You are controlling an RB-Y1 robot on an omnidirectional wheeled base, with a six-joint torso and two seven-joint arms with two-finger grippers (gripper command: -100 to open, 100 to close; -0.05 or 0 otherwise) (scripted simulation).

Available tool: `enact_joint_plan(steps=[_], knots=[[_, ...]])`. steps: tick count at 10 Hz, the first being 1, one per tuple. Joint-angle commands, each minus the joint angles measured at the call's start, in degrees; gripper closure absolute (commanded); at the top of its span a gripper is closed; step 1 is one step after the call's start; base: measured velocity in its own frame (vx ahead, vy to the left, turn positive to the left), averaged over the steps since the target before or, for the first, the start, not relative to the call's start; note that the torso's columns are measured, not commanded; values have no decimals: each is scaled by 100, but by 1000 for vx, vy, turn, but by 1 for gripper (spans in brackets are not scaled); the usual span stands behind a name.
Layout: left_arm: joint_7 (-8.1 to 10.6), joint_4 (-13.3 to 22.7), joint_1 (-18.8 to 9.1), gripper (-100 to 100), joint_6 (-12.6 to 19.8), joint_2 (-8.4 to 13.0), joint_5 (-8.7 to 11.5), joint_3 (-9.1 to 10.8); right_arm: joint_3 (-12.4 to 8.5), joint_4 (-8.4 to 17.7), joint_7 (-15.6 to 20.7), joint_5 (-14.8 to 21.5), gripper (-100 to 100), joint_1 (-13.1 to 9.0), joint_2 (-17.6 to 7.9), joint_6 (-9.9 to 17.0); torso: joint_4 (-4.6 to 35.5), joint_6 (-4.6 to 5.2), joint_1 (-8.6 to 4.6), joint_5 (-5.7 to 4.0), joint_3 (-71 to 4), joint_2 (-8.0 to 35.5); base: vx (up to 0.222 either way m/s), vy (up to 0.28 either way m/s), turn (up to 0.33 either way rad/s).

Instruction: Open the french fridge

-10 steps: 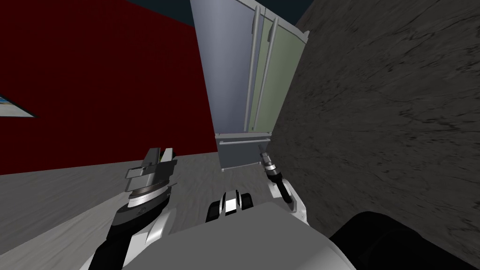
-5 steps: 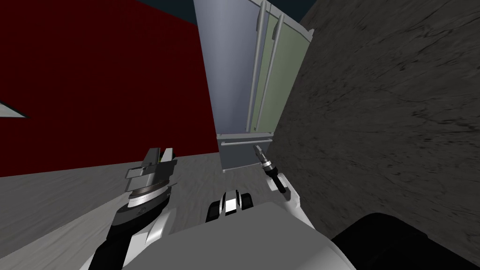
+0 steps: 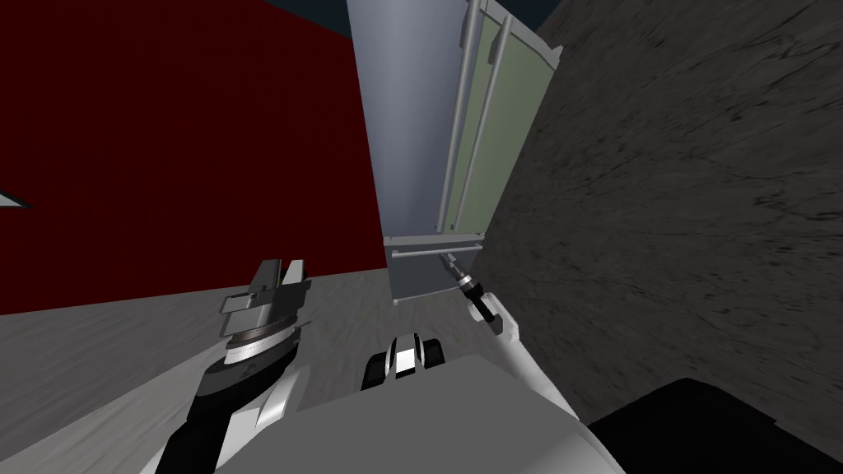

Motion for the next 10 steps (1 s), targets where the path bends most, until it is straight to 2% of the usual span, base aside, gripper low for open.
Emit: enact_joint_plan(steps=[1, 2, 3, 8, 9, 10], knots=[[0, 0, 0, 0, 0, 0, 0, 0, 24, 413, 84, 459, -100, -395, -330, 147, 0, 0, 2, 1, -1, -2, 70, 87, -23], [0, 0, 0, 0, 0, 0, 0, 0, 30, 579, 111, 625, -100, -549, -469, 202, -3, 0, 0, 1, -7, -12, 71, 91, -17], [0, 0, 0, 0, 0, 0, 0, 0, 30, 579, 111, 631, -100, -549, -469, 202, -4, 0, 2, 1, -8, -12, 40, 57, -2], [0, 0, 0, 0, 0, 0, 0, 0, 60, 1429, 239, 1484, -100, -1333, -1240, 493, -3, 0, 9, 3, -7, -11, 52, 73, -17], [0, 0, 0, 0, 0, 0, 0, 0, 60, 1460, 239, 1484, -100, -1333, -1240, 493, -4, 0, 5, 2, -9, -15, 56, 65, -5], [0, 0, 0, 0, 0, 0, 0, 0, 66, 1638, 264, 1649, -100, -1487, -1402, 551, -2, 0, -7, -2, -4, -6, 35, 53, -8]])
